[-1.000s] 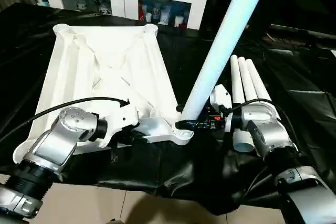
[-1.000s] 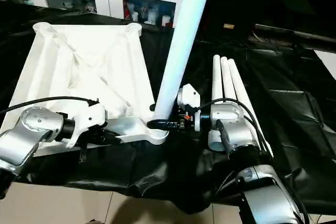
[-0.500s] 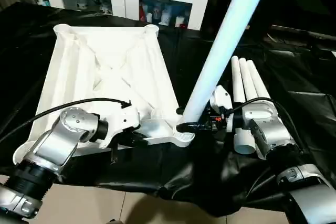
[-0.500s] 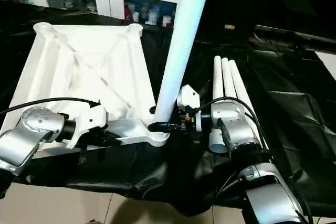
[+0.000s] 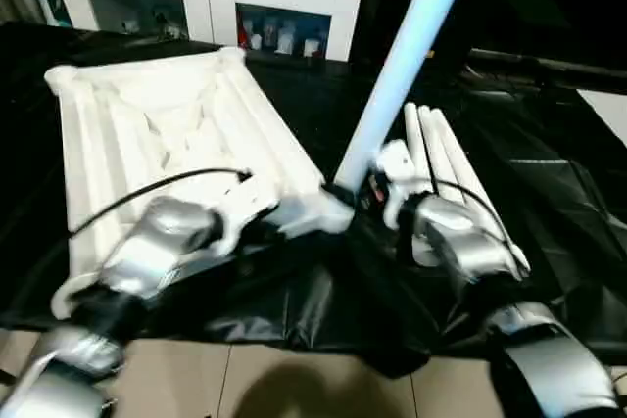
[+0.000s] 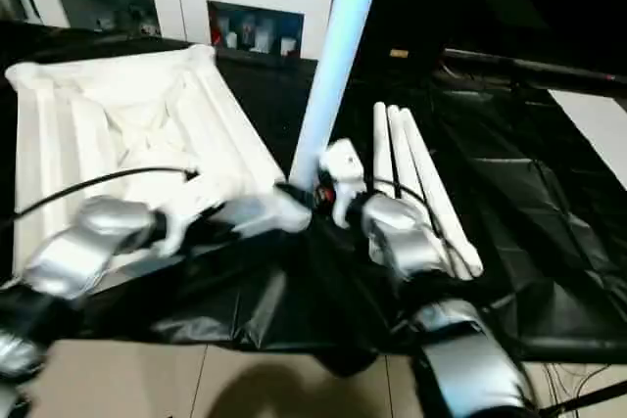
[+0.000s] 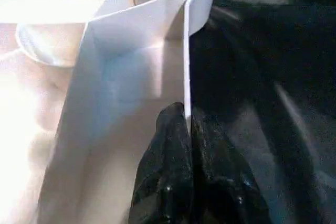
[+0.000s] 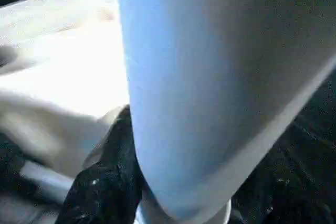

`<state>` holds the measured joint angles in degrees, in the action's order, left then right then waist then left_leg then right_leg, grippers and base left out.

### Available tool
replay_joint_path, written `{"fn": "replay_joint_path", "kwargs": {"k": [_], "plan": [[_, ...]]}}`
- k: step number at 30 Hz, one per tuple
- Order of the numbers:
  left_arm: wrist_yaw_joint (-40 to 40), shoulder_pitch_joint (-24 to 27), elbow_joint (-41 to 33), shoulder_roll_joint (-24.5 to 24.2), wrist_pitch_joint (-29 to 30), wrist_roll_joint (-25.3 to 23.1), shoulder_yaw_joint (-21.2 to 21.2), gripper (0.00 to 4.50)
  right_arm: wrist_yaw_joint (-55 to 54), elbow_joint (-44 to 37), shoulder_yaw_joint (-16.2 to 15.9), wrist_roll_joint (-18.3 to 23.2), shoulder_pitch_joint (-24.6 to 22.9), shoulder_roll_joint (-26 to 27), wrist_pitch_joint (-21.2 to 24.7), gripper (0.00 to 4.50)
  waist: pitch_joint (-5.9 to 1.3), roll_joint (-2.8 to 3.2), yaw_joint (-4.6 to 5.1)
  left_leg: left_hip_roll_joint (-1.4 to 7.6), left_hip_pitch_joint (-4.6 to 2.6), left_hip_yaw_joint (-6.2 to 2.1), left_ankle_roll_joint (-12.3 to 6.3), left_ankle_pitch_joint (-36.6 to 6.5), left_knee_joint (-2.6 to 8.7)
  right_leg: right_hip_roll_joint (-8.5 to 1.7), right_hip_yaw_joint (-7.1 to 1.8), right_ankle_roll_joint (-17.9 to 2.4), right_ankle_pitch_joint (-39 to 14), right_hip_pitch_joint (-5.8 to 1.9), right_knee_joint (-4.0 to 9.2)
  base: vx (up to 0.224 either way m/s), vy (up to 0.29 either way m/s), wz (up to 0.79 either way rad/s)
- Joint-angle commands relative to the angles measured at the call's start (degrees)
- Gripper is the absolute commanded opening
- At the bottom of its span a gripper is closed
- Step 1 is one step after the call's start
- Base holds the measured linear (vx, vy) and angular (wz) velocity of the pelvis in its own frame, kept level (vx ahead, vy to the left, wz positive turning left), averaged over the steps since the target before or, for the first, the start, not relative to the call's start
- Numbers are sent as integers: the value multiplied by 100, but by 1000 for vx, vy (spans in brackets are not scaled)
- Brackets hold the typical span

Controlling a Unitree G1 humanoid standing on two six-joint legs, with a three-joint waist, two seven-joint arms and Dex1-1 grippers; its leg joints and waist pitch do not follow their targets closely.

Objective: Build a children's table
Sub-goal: Insert table leg to table base

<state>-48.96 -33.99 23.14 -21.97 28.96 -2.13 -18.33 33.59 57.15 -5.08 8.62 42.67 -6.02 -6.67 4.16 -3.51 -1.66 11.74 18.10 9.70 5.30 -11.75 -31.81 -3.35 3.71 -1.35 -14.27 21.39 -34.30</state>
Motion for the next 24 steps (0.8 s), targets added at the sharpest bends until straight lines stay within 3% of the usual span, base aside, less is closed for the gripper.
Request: {"fn": "replay_joint_path", "kwargs": {"k": [1, 3, 5, 6, 8, 10, 12, 15, 22, 24], "plan": [[328, -189, 69, 218, 232, -56, 35, 0, -668, 1090, -120, -208, -367, 104, 990, 186, -60, 169, 46, 177, -36, -178, 219, -2787, 485, -499, -278, -558, -3383, 46, 671, -56, 22, -10], [592, -320, 191, 509, 372, -163, -30, 0, -1133, 1325, 169, 90, -64, 391, 1269, 186, -72, 183, 48, 180, -59, -193, 207, -2969, 495, -507, -258, -487, -3373, 70, 715, -28, 11, -5], [684, -363, 226, 602, 414, -201, -49, 0, -1285, 1386, 264, 153, 37, 482, 1348, 186, -75, 189, 35, 181, -101, -179, 201, -3048, 490, -499, -255, -511, -3207, 104, 726, 0, 0, 0], [808, -422, 251, 686, 482, -300, -131, 0, -1413, 1451, 322, 135, 171, 593, 1417, 186, -75, 188, 36, 186, -88, -188, 209, -3050, 499, -495, -250, -519, -3137, 91, 715, 0, 0, 0], [849, -430, 253, 698, 497, -325, -150, 0, -1444, 1462, 314, 107, 205, 617, 1427, 186, -79, 199, 42, 191, -40, -200, 220, -3059, 528, -500, -235, -530, -2974, 54, 703, 0, 0, 0], [1083, -474, 325, 746, 547, -467, -205, 0, -1643, 1523, 280, -41, 330, 684, 1507, 186, -65, 111, 44, 180, -42, -193, 185, -3089, 529, -508, -247, -478, -3102, 86, 719, 0, 0, 0], [1187, -497, 380, 787, 589, -489, -173, 0, -1735, 1559, 289, -127, 367, 698, 1518, 186, -52, 125, 30, 166, -93, -193, 162, -3168, 509, -534, -253, -368, -3409, 145, 772, 0, 0, 0], [1158, -451, 347, 765, 579, -474, -164, 0, -1665, 1554, 274, -155, 361, 716, 1485, 186, -47, 117, 38, 155, -79, -218, 118, -3230, 519, -549, -226, -234, -3614, 135, 811, 0, 0, 0], [1070, -423, 334, 704, 545, -495, -107, 0, -1496, 1591, 322, -187, 411, 724, 1372, 186, -57, 155, 40, 169, -75, -210, 129, -3272, 560, -525, -236, -324, -3199, 138, 798, 0, 0, 0], [1065, -432, 344, 692, 532, -485, -98, 0, -1451, 1579, 304, -217, 424, 720, 1300, 186, -60, 136, 41, 162, -65, -209, 108, -3246, 561, -531, -246, -335, -3197, 137, 796, 0, 0, 0]]}}
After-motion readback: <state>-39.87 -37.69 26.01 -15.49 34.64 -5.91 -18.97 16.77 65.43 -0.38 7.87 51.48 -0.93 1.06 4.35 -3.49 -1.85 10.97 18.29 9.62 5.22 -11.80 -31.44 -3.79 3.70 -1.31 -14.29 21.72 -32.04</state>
